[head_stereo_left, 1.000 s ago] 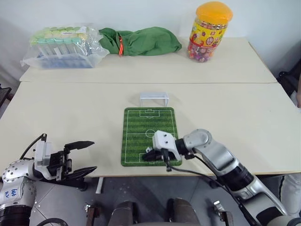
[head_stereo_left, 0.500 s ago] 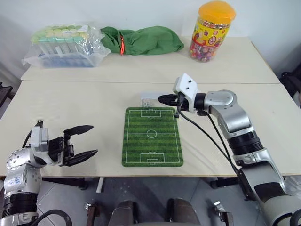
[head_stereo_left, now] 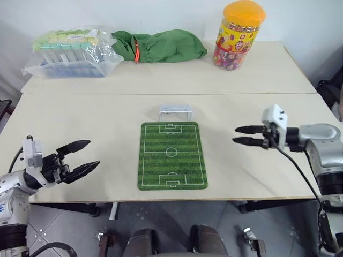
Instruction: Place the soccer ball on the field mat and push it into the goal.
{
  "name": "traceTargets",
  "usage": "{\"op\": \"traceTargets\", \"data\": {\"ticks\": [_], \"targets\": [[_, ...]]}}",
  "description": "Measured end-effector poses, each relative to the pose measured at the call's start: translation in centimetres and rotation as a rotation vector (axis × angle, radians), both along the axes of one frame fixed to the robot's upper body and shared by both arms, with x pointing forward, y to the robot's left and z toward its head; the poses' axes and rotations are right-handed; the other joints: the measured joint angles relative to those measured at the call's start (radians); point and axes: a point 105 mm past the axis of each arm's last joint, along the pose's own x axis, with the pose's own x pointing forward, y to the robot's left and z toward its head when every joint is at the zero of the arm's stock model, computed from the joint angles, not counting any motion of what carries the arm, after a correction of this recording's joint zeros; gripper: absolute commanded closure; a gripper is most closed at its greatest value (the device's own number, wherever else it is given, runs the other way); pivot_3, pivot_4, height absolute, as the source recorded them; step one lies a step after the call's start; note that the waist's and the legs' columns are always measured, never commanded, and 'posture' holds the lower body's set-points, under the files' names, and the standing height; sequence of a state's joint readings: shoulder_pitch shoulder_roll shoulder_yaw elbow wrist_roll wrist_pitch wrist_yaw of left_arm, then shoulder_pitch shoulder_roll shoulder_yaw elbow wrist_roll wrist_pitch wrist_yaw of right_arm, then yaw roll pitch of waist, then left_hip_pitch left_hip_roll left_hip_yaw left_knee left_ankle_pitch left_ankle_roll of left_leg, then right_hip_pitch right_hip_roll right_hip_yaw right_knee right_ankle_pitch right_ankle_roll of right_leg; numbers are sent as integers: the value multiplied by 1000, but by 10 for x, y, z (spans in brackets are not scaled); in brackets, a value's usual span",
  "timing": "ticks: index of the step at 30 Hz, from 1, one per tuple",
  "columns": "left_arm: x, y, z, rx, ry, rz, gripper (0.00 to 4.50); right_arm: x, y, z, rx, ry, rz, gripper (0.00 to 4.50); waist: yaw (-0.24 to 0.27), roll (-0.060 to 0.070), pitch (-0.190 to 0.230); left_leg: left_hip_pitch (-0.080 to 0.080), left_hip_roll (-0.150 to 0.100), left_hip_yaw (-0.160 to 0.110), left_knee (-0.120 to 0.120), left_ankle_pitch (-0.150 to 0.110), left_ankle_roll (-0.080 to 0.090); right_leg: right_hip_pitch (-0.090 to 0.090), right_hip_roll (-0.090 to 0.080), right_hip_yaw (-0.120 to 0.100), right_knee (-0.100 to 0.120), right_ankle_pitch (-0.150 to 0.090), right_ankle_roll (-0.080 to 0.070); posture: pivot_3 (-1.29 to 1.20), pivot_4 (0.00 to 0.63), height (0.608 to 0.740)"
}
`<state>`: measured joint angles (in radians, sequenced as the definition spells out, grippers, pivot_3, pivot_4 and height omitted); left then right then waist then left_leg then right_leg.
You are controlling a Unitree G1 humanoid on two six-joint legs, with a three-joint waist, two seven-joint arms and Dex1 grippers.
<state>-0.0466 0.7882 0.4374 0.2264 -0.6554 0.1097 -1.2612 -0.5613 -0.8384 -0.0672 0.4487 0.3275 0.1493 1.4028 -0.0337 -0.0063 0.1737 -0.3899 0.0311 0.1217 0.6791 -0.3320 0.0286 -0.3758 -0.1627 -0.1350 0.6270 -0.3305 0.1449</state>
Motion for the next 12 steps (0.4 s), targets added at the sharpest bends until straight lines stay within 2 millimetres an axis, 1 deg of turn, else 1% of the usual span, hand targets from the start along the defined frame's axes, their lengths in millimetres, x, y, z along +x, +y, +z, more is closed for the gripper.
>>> {"op": "traceTargets", "data": {"ticks": [2, 3, 4, 6, 8, 12], "targets": [[-4, 2, 0, 11, 3, 11, 0, -5, -10, 1, 23, 4, 4, 691, 1, 0, 0, 0, 0, 0, 1, 0, 0, 0, 0, 0, 0, 0, 0, 0, 150, 740], [-6, 4, 0, 9, 10, 18, 0, -10, -15, 0, 31, 6, 20, 440, 3, 0, 0, 0, 0, 0, 1, 0, 0, 1, 0, 0, 0, 0, 0, 0, 150, 740], [-8, 7, 0, 6, 17, 29, 0, -13, -19, -1, 38, 8, 23, 65, 3, 0, 0, 1, 0, 0, 1, 0, 0, 1, 0, 0, 0, 0, 0, 0, 150, 740], [-14, 13, 0, 5, 27, 52, 0, -19, -28, -7, 50, 25, 18, 25, 3, 0, 0, 1, 0, 0, 1, 0, 0, 1, 0, 0, 0, 0, 0, 0, 150, 740], [-23, 21, -2, 17, 45, 60, 0, -21, -33, -11, 57, 36, 1, 25, 1, 0, 0, 1, 0, 1, 1, 0, 0, 1, -1, 1, 0, 0, 0, 0, 150, 740], [-26, 24, 1, 23, 36, 64, 0, -21, -34, -11, 58, 30, 0, 25, 3, 2, 1, 1, 1, 1, 2, 0, 0, 1, -1, 1, 1, 0, 0, 0, 150, 740]]}}
